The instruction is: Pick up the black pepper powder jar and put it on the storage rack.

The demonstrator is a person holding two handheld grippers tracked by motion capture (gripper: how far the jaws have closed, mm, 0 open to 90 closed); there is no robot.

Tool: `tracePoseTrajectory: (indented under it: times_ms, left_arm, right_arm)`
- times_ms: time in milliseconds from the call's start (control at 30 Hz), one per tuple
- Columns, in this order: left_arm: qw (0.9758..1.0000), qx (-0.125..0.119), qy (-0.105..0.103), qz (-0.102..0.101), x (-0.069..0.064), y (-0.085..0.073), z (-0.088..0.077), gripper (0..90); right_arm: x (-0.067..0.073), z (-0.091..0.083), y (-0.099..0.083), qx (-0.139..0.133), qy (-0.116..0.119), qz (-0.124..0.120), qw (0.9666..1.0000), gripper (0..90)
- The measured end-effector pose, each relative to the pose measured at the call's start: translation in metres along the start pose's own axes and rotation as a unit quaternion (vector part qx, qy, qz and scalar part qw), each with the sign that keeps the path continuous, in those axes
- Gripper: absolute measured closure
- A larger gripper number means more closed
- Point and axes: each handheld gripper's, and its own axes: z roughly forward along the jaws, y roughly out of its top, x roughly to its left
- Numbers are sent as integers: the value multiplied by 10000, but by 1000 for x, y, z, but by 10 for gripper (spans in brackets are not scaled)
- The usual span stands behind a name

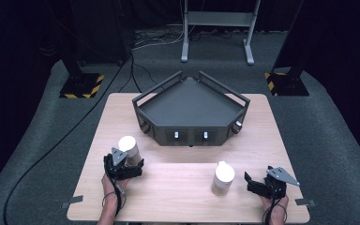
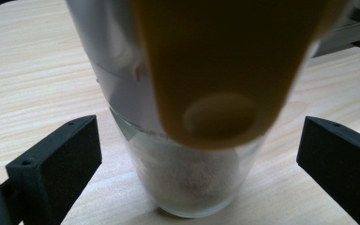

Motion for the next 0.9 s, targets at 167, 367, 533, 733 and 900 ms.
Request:
tracePoseTrajectory:
  times_ms: [167, 367, 533, 733, 900]
  left_arm:
    - [9997, -141, -6, -177, 2, -6, 1, 145]
    - [9996, -232, -35, -173, 4, -8, 2, 254]
    - [9997, -205, 25, -136, 2, -7, 4, 294]
    - [9997, -218, 37, -142, 1, -8, 4, 301]
    - [9996, -223, 40, -150, 1, -8, 4, 303]
  right_arm:
    - [1, 0, -1, -14, -16, -10, 10000, 9]
    - [1, 0, -1, -20, -17, -10, 10000, 10]
    - [1, -1, -1, -28, -12, -10, 10000, 9]
    - [0, 0, -1, -15, -8, -15, 10000, 10]
    - [0, -1, -1, -29, -3, -7, 10000, 11]
